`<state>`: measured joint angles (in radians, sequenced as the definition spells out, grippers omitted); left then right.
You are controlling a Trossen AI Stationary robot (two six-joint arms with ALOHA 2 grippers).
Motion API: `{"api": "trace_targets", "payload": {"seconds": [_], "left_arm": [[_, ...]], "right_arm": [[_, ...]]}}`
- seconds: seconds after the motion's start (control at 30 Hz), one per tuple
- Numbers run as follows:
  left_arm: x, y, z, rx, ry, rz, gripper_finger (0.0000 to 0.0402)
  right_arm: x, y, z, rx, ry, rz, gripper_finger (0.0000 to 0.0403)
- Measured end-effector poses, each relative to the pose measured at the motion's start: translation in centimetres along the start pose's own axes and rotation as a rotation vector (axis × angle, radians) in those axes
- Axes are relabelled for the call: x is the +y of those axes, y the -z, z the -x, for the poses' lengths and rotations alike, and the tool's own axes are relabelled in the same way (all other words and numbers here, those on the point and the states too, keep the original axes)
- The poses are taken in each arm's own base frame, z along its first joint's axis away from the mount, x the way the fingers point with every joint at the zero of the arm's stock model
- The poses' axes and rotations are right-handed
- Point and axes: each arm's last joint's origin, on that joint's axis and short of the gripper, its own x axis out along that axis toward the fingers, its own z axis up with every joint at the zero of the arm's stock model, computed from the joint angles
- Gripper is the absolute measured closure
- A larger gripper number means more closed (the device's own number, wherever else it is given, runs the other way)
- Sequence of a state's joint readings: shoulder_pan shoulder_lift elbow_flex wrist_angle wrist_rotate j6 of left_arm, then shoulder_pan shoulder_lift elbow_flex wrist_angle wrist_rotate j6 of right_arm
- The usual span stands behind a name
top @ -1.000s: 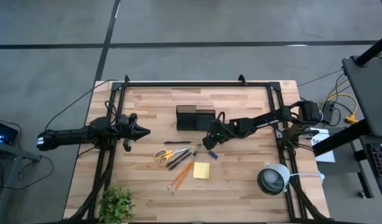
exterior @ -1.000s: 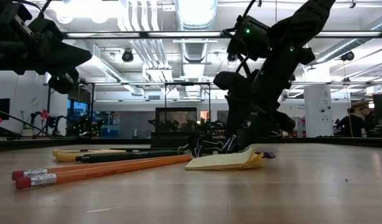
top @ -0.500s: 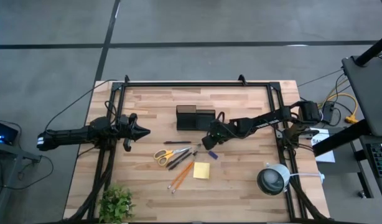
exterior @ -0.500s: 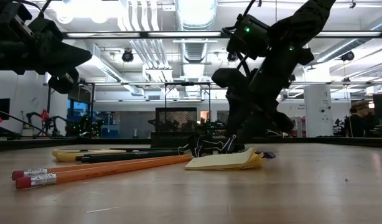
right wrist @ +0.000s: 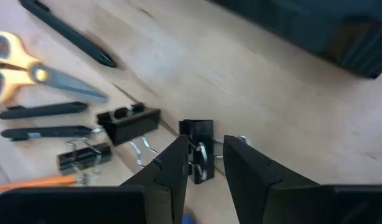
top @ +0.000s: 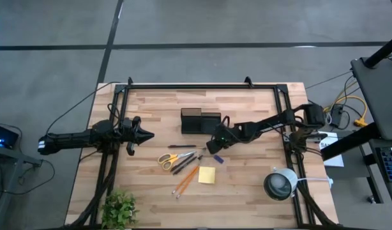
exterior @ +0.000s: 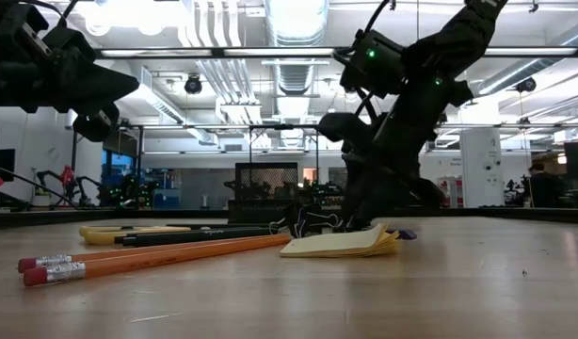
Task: Pick and place office supplies into organizer
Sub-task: Put the top right black binder clip into the black organizer bin
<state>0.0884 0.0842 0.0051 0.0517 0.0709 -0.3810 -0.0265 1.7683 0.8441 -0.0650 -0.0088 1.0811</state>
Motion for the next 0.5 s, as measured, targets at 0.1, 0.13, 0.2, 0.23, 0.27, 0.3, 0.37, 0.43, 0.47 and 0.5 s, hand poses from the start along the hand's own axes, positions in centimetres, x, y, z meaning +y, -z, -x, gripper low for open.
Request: {"api": "trace_targets", "payload": {"seconds": [0.1,0.13,0.2,0.23,0.27,0.3,0.37,0.43,0.47,0.5], "left_arm": [[0.0,0.0,0.0,0.0,0.0,0.0,0.0394],[0.0,0.0,0.0,0.0,0.0,0.0,0.0394],[0.0,0.0,0.0,0.0,0.0,0.0,0.0394],[0.0,0.0,0.0,0.0,0.0,0.0,0.0394],[0.0,0.0,0.0,0.0,0.0,0.0,0.0394],[0.0,0.0,0.0,0.0,0.0,0.0,0.0394],[0.0,0.0,0.0,0.0,0.0,0.0,0.0394],[0.0,0.0,0.0,0.0,0.0,0.0,0.0394],[0.0,0.0,0.0,0.0,0.0,0.0,0.0394],[0.0,0.0,0.0,0.0,0.0,0.0,0.0394]], "right_arm": [[0.0,0.0,-0.3,0.005,0.0,-0.012,0.0314],[0.1,0.0,-0.3,0.004,0.0,-0.012,0.0317],[0.2,-0.1,-0.3,0.0,0.0,0.003,0.033],[0.4,-0.2,-0.3,-0.006,0.0,0.014,0.0338],[0.5,-0.3,-0.2,-0.01,-0.002,0.027,0.0348],[0.8,-0.4,-0.1,-0.014,-0.009,0.041,0.0359],[1.4,-0.8,0.0,-0.026,-0.026,0.068,0.0383],[2.2,-1.2,0.3,-0.041,-0.047,0.098,0.0391],[2.8,-1.5,0.5,-0.054,-0.061,0.112,0.0393],[3.3,-1.8,0.7,-0.074,-0.07,0.127,0.0394]]}}
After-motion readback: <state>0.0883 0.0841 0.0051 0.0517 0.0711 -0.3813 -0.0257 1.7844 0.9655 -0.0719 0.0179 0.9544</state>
